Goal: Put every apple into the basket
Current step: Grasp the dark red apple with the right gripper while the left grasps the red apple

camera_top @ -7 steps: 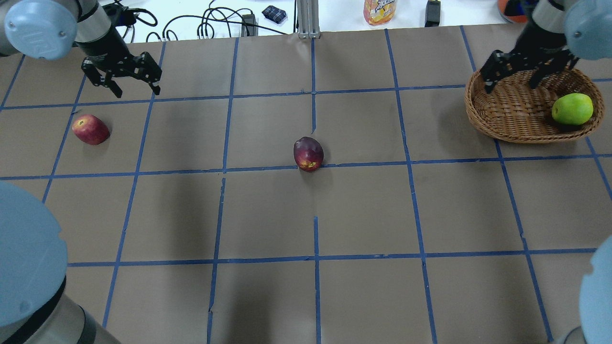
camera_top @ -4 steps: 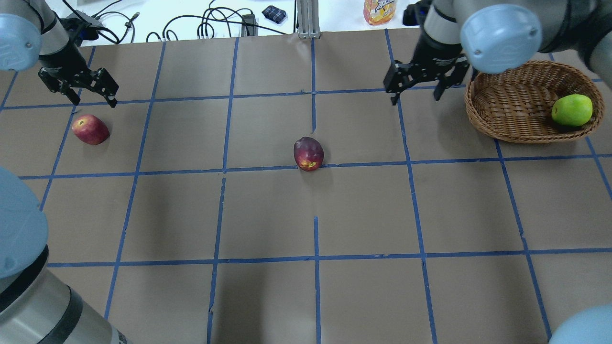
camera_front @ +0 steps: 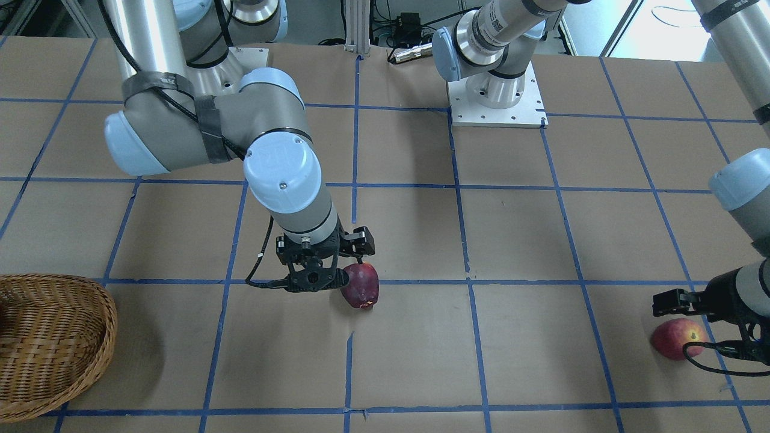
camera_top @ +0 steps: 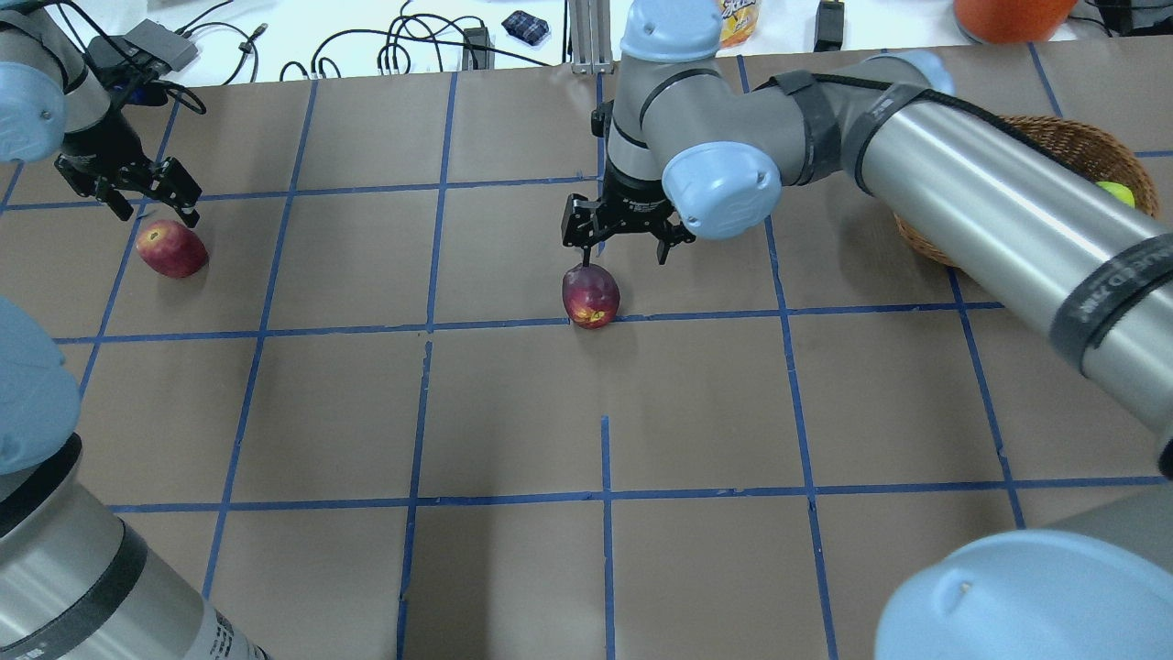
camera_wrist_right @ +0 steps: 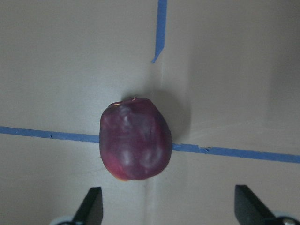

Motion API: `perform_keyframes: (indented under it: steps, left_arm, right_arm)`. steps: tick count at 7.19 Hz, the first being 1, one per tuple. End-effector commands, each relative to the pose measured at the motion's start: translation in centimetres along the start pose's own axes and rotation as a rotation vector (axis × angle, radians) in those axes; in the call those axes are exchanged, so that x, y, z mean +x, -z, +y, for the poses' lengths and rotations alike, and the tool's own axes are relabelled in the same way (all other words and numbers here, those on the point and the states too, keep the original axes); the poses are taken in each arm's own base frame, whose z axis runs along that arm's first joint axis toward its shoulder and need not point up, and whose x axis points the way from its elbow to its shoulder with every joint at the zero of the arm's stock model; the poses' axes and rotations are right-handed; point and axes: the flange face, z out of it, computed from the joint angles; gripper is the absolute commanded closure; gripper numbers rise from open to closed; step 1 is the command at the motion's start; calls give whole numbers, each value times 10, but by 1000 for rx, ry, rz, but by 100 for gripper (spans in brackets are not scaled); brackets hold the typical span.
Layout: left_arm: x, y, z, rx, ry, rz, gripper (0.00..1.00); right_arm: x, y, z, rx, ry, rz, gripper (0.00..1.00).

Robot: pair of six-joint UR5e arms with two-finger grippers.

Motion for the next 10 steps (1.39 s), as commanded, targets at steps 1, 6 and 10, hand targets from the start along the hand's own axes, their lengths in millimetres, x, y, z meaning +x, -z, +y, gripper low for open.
perform_keyframes:
  steps: [1,6,10]
  left_arm:
    - [-19,-25,-11,44,-70,-31,0]
    - [-64,-87,-14,83,-63,19,0]
    - [-61,-93,-17,96,-80,54,72]
  right_arm:
    - [-15,-39,-7,-2,28,-1,0]
    - [-19,-94,-20,-10,37,-6,0]
    - [-20,-76,-17,11,60,23,100]
